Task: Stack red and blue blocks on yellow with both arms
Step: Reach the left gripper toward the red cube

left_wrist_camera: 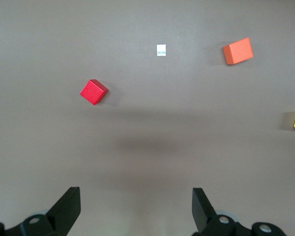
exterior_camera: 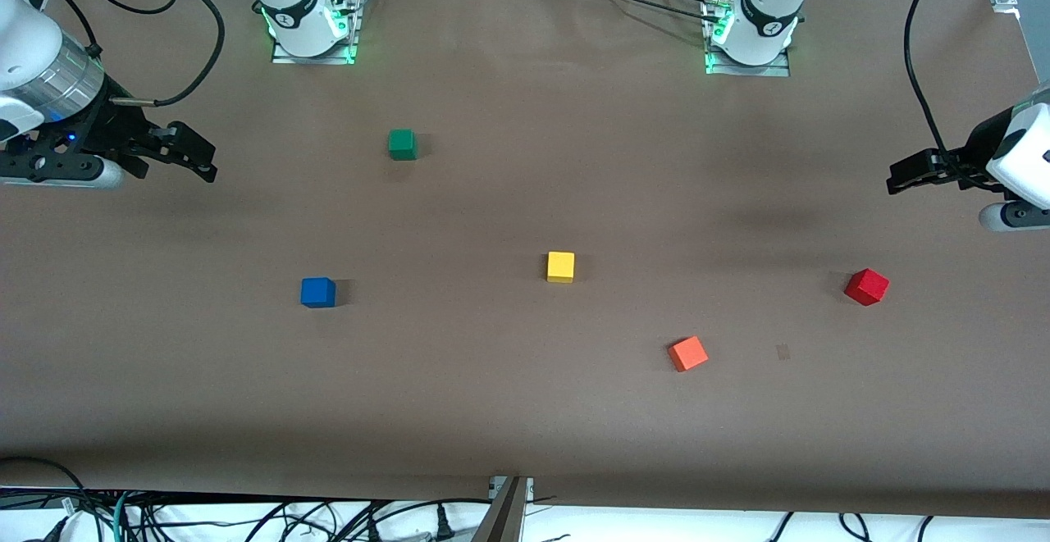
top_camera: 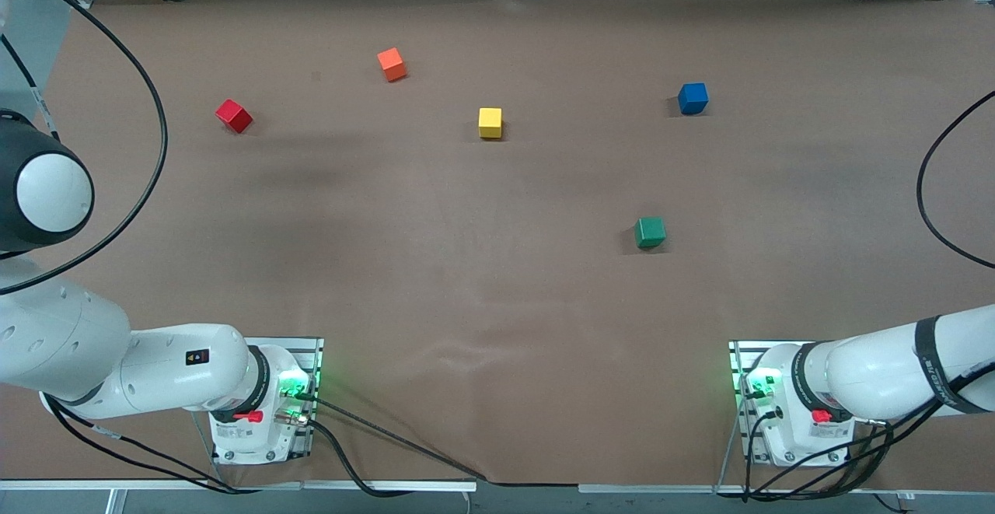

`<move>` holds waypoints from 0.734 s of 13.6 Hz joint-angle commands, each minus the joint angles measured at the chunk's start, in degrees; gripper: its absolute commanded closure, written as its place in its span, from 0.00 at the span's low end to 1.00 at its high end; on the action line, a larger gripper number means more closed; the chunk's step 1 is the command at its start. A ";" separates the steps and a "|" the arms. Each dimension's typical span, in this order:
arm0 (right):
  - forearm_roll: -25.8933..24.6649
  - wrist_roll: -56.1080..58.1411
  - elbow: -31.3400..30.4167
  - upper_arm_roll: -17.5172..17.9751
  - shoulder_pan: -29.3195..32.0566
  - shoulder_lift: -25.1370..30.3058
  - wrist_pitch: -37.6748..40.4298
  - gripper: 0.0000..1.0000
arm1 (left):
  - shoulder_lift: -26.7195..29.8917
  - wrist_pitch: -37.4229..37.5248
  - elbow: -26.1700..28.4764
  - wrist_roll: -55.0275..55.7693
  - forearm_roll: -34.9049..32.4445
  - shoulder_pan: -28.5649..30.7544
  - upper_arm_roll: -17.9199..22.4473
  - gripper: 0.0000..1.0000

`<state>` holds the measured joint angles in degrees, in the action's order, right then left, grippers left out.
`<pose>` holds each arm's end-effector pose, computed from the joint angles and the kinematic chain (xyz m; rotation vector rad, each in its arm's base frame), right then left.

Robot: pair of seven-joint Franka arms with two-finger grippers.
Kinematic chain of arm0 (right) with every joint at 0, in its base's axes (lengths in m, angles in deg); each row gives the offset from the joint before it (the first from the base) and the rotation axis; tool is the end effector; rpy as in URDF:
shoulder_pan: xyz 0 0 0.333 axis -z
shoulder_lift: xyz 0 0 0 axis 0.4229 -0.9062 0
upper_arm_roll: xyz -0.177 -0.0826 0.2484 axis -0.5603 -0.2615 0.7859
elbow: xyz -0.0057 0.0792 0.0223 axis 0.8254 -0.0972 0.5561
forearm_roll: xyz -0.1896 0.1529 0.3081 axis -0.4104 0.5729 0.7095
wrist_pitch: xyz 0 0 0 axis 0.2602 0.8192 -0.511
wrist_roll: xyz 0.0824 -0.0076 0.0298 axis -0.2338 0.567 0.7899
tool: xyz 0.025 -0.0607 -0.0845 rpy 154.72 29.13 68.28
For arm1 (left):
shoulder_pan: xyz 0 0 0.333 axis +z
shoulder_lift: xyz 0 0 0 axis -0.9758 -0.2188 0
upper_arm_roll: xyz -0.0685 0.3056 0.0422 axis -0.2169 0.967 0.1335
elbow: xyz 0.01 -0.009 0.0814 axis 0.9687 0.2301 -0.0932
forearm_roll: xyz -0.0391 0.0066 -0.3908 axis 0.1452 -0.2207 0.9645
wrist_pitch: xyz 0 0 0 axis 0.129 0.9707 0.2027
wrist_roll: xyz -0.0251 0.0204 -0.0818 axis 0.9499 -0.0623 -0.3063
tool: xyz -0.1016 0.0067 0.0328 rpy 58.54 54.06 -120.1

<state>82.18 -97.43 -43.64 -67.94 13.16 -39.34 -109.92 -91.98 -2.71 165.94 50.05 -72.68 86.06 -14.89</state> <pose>0.5674 0.0813 0.5936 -3.1167 0.0932 -0.0941 0.5934 0.0040 0.5812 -3.1177 -0.1446 0.2087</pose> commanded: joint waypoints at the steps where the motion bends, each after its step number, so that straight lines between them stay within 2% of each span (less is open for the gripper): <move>1: 0.13 0.09 1.56 0.35 0.61 -0.70 0.86 0.00 | -0.72 0.16 -1.40 -0.58 0.78 0.09 0.09 0.00; 7: 0.13 0.09 1.56 0.44 0.70 -0.70 0.86 0.00 | -3.26 0.60 -3.34 -1.19 0.86 1.66 0.53 0.00; 10: 0.13 0.09 1.56 0.35 0.79 -0.70 0.86 0.00 | -9.14 -0.10 -3.42 -6.89 0.69 4.22 0.53 0.00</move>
<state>82.18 -97.44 -43.64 -67.95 13.20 -39.34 -109.92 -96.33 -2.74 164.80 47.02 -72.68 89.09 -14.24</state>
